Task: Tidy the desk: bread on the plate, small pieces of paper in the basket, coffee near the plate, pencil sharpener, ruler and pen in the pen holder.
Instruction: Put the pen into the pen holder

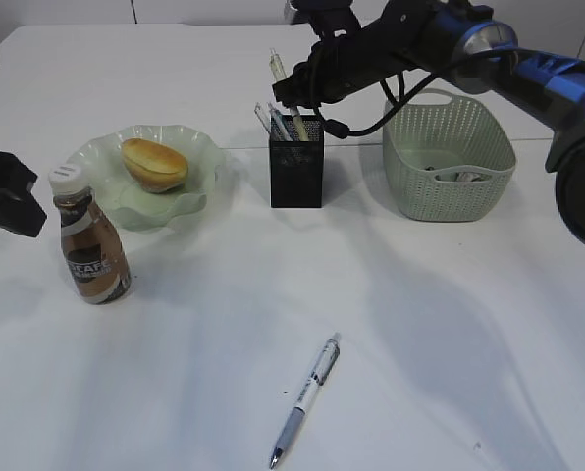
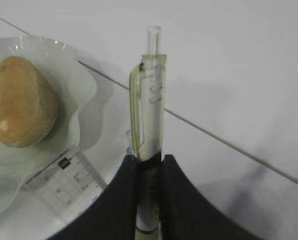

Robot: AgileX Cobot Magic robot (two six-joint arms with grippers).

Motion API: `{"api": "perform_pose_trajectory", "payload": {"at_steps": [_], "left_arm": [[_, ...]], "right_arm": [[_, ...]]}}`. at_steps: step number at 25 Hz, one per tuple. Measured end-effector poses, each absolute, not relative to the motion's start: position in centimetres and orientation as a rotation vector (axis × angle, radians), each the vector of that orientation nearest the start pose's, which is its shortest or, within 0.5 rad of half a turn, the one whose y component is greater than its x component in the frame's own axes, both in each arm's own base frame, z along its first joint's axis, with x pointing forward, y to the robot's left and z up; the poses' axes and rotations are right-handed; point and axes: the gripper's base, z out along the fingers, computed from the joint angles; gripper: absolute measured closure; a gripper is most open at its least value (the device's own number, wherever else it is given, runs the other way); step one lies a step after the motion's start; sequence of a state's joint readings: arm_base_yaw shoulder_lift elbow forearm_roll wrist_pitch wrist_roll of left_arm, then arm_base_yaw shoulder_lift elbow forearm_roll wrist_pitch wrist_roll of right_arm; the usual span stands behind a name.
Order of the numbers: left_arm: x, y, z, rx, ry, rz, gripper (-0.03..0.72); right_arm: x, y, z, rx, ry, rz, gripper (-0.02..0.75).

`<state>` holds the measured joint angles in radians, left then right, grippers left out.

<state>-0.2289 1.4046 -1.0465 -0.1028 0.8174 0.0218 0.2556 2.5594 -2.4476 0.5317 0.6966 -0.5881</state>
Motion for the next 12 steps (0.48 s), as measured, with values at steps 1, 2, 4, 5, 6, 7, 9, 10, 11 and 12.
{"api": "perform_pose_trajectory", "payload": {"at_steps": [1, 2, 4, 5, 6, 7, 9, 10, 11, 12], "left_arm": [[27.24, -7.05, 28.18, 0.264, 2.65, -0.19, 0.348], [27.24, -7.04, 28.18, 0.264, 2.65, -0.19, 0.348], [27.25, -7.05, 28.18, 0.264, 2.648, -0.19, 0.348], [27.26, -7.05, 28.19, 0.264, 2.647, -0.19, 0.348], [27.26, -7.05, 28.19, 0.264, 2.648, -0.19, 0.348], [27.26, -7.05, 28.19, 0.264, 2.648, -0.19, 0.348], [27.26, -7.05, 28.19, 0.264, 2.648, -0.19, 0.348], [27.26, -7.05, 28.19, 0.264, 2.648, -0.19, 0.348], [27.27, -7.05, 28.19, 0.263, 2.646, -0.191, 0.348], [27.27, -7.05, 28.19, 0.263, 2.646, -0.191, 0.348]], "right_arm": [[54.94, 17.48, 20.87, -0.649, 2.13, 0.425, 0.645], [54.89, 17.5, 20.83, -0.653, 2.135, 0.428, 0.645], [54.64, 17.56, 20.63, -0.674, 2.161, 0.442, 0.645], [54.57, 17.56, 20.56, -0.682, 2.169, 0.444, 0.645], [54.53, 17.57, 20.53, -0.686, 2.174, 0.447, 0.645], [54.46, 17.54, 20.47, -0.691, 2.182, 0.451, 0.645], [54.43, 17.33, 20.38, -0.697, 2.194, 0.452, 0.645], [54.38, 17.23, 20.32, -0.702, 2.203, 0.456, 0.645], [54.42, 17.06, 20.31, -0.698, 2.205, 0.457, 0.645], [54.46, 16.93, 20.32, -0.694, 2.206, 0.458, 0.645]]}}
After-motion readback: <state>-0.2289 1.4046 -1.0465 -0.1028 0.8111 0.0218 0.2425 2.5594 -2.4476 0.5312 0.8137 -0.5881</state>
